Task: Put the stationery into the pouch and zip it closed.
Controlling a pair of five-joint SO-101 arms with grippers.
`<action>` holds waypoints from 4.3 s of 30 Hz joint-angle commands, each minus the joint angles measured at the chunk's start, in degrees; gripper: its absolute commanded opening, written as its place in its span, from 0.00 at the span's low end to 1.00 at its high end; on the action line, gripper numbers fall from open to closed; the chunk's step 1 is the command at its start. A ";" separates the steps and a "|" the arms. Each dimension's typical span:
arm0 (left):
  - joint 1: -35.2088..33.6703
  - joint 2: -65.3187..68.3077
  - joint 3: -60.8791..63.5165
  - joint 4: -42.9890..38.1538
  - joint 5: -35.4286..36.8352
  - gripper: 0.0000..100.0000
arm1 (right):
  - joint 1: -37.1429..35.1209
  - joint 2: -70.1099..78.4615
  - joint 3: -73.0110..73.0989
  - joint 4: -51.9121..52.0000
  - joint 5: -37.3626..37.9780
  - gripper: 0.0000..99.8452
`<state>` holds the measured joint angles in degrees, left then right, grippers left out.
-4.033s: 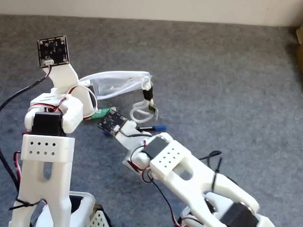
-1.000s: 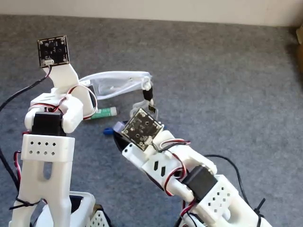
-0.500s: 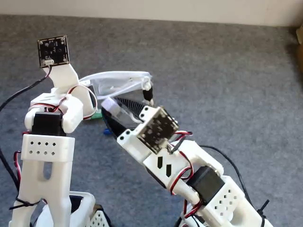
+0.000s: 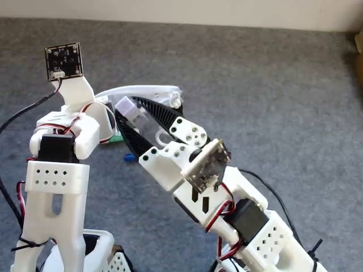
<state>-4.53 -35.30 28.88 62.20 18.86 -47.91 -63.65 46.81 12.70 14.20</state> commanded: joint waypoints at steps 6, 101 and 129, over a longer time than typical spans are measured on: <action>-0.66 0.92 1.45 -0.62 0.70 0.01 | 4.88 7.52 -4.18 -14.90 0.35 0.01; -0.75 1.36 1.54 -1.41 0.70 0.01 | 7.52 6.20 14.90 -6.11 0.00 0.17; -6.37 1.10 4.26 -7.38 5.27 0.01 | -5.76 -0.22 -6.37 47.96 0.35 0.17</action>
<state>-8.31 -35.30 32.66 56.22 19.47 -50.37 -63.65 46.29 55.08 14.20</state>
